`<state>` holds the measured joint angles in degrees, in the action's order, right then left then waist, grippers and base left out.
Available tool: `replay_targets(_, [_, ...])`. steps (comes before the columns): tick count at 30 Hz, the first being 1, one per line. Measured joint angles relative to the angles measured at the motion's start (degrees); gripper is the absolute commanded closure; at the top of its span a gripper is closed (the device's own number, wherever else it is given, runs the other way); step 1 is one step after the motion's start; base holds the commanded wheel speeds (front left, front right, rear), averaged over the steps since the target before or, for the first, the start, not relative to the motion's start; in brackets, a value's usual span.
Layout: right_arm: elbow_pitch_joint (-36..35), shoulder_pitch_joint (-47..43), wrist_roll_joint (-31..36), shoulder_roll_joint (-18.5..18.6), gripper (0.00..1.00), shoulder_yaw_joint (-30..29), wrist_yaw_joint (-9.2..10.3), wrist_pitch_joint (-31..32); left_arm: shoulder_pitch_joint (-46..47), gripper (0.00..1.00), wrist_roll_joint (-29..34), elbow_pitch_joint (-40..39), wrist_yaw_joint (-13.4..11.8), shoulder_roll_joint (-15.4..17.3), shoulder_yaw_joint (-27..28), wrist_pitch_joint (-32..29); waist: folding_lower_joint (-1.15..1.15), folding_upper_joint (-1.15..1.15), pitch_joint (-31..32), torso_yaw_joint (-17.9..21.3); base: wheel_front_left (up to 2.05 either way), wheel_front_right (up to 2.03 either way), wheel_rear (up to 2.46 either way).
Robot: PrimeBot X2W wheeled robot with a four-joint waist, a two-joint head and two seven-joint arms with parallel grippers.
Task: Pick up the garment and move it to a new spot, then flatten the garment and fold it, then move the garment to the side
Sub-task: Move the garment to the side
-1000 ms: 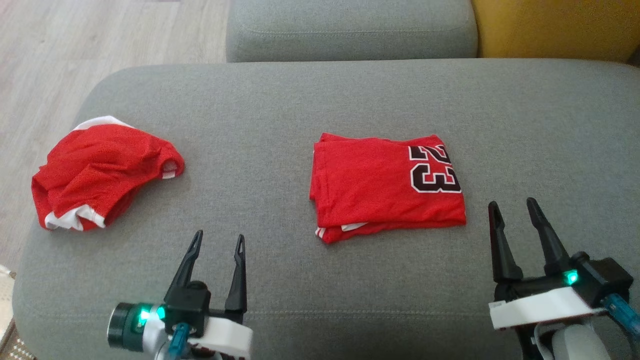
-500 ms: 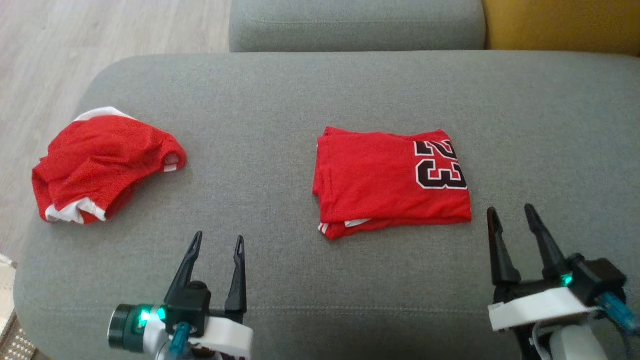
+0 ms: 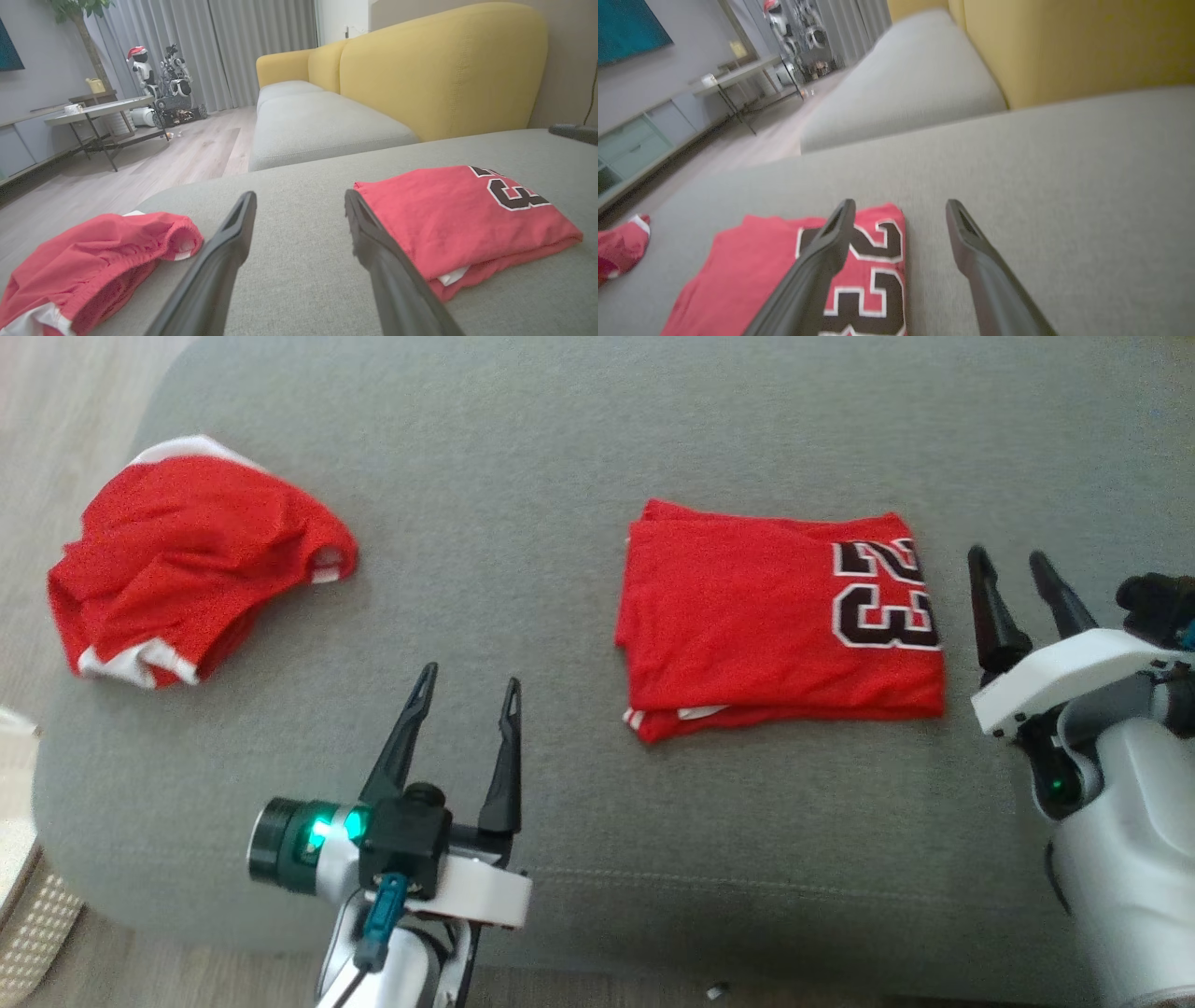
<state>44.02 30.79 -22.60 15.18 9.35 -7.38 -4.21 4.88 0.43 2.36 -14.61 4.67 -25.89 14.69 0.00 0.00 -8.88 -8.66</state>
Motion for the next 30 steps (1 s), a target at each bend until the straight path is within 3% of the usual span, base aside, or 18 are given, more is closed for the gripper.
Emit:
replay_targets(6, [6.43, 1.21, -3.03, 2.27, 0.0, 3.57, 0.0, 7.22, 0.54, 0.0, 0.0, -0.07, -0.36, -0.11, -1.34, 0.0, 0.0, 0.0, -2.55, -2.74, 0.0, 0.0, 0.0])
replay_targets(10, [7.13, 1.26, -5.47, 2.45, 0.0, 6.23, 0.0, 10.56, 0.78, 0.0, 0.0, -0.08, -1.05, -0.1, -1.44, 0.0, 0.0, 0.0, -3.92, -3.29, 0.0, 0.0, 0.0])
replay_targets(11, [7.12, 1.29, -6.33, 2.58, 0.04, 6.59, 0.0, 10.74, 0.97, 0.0, -0.01, -0.09, -1.05, -0.09, -1.48, 0.0, 0.0, 0.0, -4.16, -3.3, 0.0, 0.0, 0.0])
replay_targets(12, [7.05, 1.41, -6.9, 2.9, 0.16, 7.08, 0.0, 10.76, 1.23, 0.0, -0.01, -0.11, -1.1, -0.1, -1.56, 0.0, 0.0, 0.0, -4.42, -3.26, 0.0, 0.0, 0.0])
replay_targets(13, [6.98, 1.71, -7.22, 3.31, 0.6, 7.53, -0.01, 10.91, 1.48, 0.0, -0.01, -0.19, -1.11, -0.09, -1.6, 0.0, 0.0, 0.0, -4.7, -3.2, 0.0, 0.0, 0.0])
replay_targets(14, [6.97, 2.16, -7.59, 3.64, 0.89, 7.8, -0.01, 10.96, 1.72, 0.0, -0.01, -0.21, -1.13, -0.09, -1.67, 0.0, 0.0, 0.0, -4.96, -3.12, 0.0, 0.0, 0.0])
replay_targets(15, [6.89, 2.72, -8.4, 3.91, 1.0, 8.11, -0.01, 11.2, 1.93, 0.0, -0.01, -0.22, -1.35, -0.09, -1.72, 0.0, 0.0, 0.0, -5.23, -3.0, 0.0, 0.0, 0.0])
replay_targets(22, [5.39, 5.1, -10.1, 6.22, 1.0, 10.01, -0.01, 10.01, 3.11, 0.0, -0.02, -1.1, -1.9, -0.04, -2.32, 0.0, 0.0, 0.0, -6.95, -1.32, 0.0, 0.0, 0.0])
replay_targets(30, [0.64, 8.73, -7.7, 14.85, 1.0, 10.84, -0.01, 7.54, 6.31, 0.0, 0.1, -3.05, -2.11, 0.14, -3.27, 0.01, 0.0, 0.0, -10.7, 3.46, 0.0, 0.0, 0.0])
